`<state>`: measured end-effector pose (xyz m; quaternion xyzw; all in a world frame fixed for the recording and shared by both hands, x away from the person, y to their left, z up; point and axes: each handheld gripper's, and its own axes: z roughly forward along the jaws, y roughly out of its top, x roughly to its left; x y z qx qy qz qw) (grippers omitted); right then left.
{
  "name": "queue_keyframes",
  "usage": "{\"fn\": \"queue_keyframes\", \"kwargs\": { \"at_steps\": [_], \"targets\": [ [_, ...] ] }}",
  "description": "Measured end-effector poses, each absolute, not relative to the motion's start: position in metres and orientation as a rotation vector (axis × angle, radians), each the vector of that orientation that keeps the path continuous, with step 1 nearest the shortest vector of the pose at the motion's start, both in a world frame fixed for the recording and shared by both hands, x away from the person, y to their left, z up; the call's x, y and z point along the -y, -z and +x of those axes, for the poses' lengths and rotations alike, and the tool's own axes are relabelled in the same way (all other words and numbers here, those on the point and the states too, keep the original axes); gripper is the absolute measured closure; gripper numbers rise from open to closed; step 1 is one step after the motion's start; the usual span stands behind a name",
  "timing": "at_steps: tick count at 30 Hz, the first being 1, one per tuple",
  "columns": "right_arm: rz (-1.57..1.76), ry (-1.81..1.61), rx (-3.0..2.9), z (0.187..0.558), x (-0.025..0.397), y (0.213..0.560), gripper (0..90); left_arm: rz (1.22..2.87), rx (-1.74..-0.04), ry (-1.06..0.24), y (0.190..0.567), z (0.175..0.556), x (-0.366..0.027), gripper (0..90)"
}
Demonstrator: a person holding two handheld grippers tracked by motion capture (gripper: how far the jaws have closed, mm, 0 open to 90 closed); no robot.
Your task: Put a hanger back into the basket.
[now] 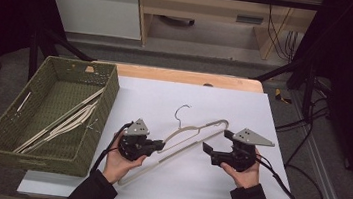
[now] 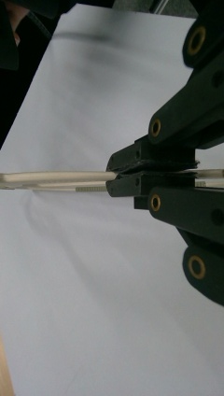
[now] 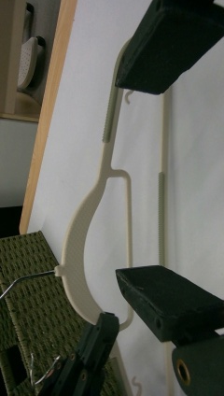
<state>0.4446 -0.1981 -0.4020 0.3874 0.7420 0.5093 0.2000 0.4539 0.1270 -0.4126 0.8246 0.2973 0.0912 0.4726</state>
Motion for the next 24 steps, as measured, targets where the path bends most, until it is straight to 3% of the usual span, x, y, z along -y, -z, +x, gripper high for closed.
{"fn": "queue_keyframes", "kwargs": {
  "at_steps": [24],
  "targets": [
    [1.093,-1.391,-2.029,0.431,0.225,0.402,3.6,1.946,-0.611,-0.327,0.355,0.418,-0.156,87.5]
  ]
}}
